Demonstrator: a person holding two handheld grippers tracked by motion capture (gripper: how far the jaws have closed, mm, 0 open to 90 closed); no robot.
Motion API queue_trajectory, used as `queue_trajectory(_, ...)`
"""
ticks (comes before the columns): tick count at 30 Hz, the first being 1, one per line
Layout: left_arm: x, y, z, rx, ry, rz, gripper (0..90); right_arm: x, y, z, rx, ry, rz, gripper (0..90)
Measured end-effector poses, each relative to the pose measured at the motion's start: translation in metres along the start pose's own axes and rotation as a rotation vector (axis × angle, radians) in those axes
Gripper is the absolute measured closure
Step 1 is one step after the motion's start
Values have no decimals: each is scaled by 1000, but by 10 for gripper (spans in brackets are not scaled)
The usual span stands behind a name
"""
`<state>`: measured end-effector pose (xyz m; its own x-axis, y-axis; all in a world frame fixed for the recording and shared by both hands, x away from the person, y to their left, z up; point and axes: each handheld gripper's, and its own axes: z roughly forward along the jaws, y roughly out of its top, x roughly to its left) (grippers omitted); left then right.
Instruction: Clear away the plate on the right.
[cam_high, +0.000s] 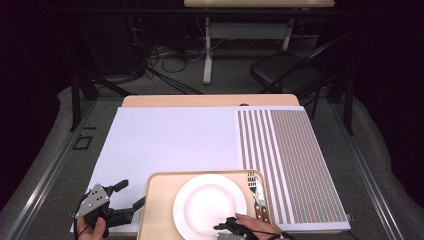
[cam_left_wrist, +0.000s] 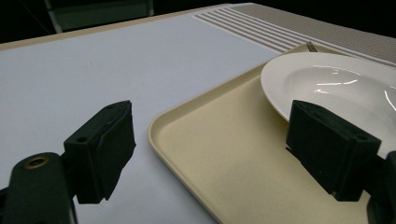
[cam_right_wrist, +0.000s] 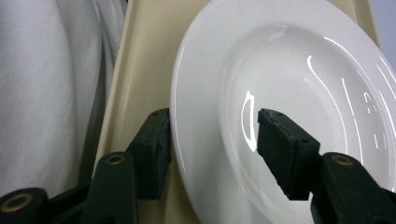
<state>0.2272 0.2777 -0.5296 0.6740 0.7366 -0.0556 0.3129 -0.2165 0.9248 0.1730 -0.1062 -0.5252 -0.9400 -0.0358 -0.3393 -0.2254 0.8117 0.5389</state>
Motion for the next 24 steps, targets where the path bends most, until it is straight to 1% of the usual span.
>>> queue_trajectory(1, 0, 0, 0, 0, 1, 0, 157, 1, -1, -1, -4, 1, 19, 447)
queue_trajectory(2, 0, 0, 0, 0, 1, 0, 157, -1, -1, -3, -22, 7, 16, 445)
queue_trajectory(5, 0, 0, 0, -1, 1, -1, 157, -5, -2, -10, -72, 24, 65, 440)
queue_trajectory(6, 0, 0, 0, -2, -2, -1, 157, -6, -2, -14, -91, 23, 88, 440)
queue_trajectory(8, 0, 0, 0, -2, -2, -1, 157, -11, -5, -21, -122, 15, 116, 421)
queue_trajectory(9, 0, 0, 0, -1, 1, -1, 157, -13, -7, -24, -140, -2, 137, 415)
queue_trajectory(11, 0, 0, 0, -1, 1, 0, 157, -17, -11, -29, -159, -27, 166, 402)
queue_trajectory(13, 0, 0, 0, -1, 0, 0, 157, -23, -15, -34, -181, -53, 212, 392)
queue_trajectory(15, 0, 0, 0, -2, -2, 0, 157, -26, -19, -37, -207, -80, 239, 372)
queue_trajectory(16, 1, 0, 0, -2, -2, -1, 157, -29, -21, -40, -222, -93, 263, 364)
queue_trajectory(18, 1, 0, 0, -3, -2, 1, 157, -33, -24, -42, -242, -114, 298, 325)
queue_trajectory(20, 0, 0, 0, -2, 0, 1, 157, -37, -27, -44, -254, -130, 340, 292)
queue_trajectory(21, 0, 0, -1, -2, 0, 1, 157, -39, -29, -45, -262, -146, 358, 274)
queue_trajectory(23, 1, 0, -1, -4, -3, 1, 158, -42, -32, -46, -269, -163, 390, 251)
queue_trajectory(24, 1, 0, -1, -4, -3, 0, 157, -42, -32, -46, -268, -176, 399, 219)
